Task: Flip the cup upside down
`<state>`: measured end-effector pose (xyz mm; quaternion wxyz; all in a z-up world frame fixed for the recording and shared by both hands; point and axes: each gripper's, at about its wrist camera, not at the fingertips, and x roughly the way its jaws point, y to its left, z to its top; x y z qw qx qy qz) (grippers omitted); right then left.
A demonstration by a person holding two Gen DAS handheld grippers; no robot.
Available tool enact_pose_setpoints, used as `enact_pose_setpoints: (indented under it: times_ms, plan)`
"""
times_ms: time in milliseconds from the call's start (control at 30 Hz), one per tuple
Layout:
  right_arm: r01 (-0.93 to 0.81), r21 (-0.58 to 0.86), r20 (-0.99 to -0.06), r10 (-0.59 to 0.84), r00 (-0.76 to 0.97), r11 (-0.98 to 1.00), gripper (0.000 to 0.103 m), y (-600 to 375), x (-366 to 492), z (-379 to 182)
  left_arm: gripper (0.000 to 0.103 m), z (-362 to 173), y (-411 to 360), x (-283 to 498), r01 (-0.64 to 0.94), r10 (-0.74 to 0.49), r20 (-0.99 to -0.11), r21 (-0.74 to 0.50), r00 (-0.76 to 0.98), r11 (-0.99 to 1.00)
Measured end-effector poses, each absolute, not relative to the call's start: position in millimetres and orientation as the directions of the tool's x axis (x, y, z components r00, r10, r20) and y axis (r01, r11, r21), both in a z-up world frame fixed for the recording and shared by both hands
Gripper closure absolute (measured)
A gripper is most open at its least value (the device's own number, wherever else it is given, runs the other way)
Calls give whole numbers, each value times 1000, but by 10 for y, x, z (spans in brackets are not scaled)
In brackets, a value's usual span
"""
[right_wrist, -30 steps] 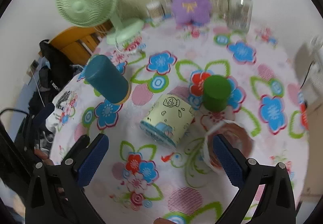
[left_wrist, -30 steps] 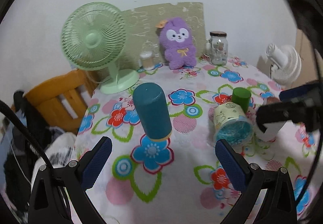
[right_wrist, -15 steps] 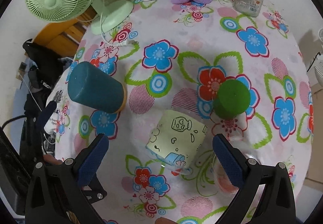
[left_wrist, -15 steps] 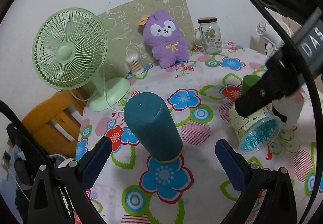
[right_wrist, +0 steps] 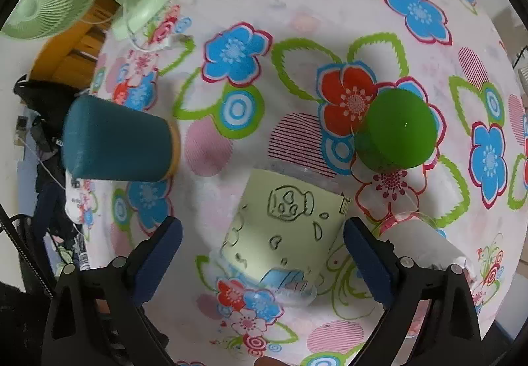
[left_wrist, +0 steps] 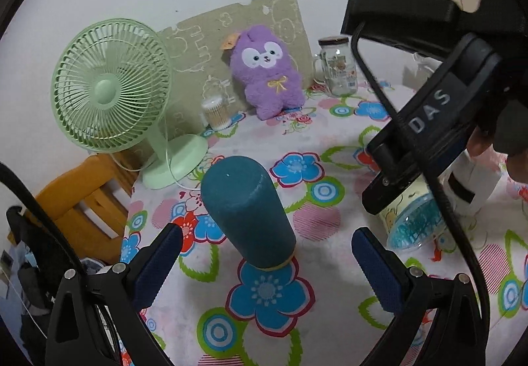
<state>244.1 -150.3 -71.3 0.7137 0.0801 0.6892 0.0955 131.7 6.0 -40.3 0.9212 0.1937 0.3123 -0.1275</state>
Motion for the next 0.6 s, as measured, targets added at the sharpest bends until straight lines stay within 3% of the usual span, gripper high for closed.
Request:
enact_pose_setpoints:
  times_ms: [200,467,600]
  plan:
    - [-46,205,-979,206,12,978,5,-1411,2490,-769,0,-466,52,1366,366,-97,-631,312,770,877]
    - [-122,124,-992,123,-19,985,34,-1261,2527,-813,0,-451,36,1318,360,-83,-619,337,781,870]
    - [-125,138,-990,137,-16,983,37,-1254,2544,-774,0,-433,37,1271,350,-73,-609,351,790,869]
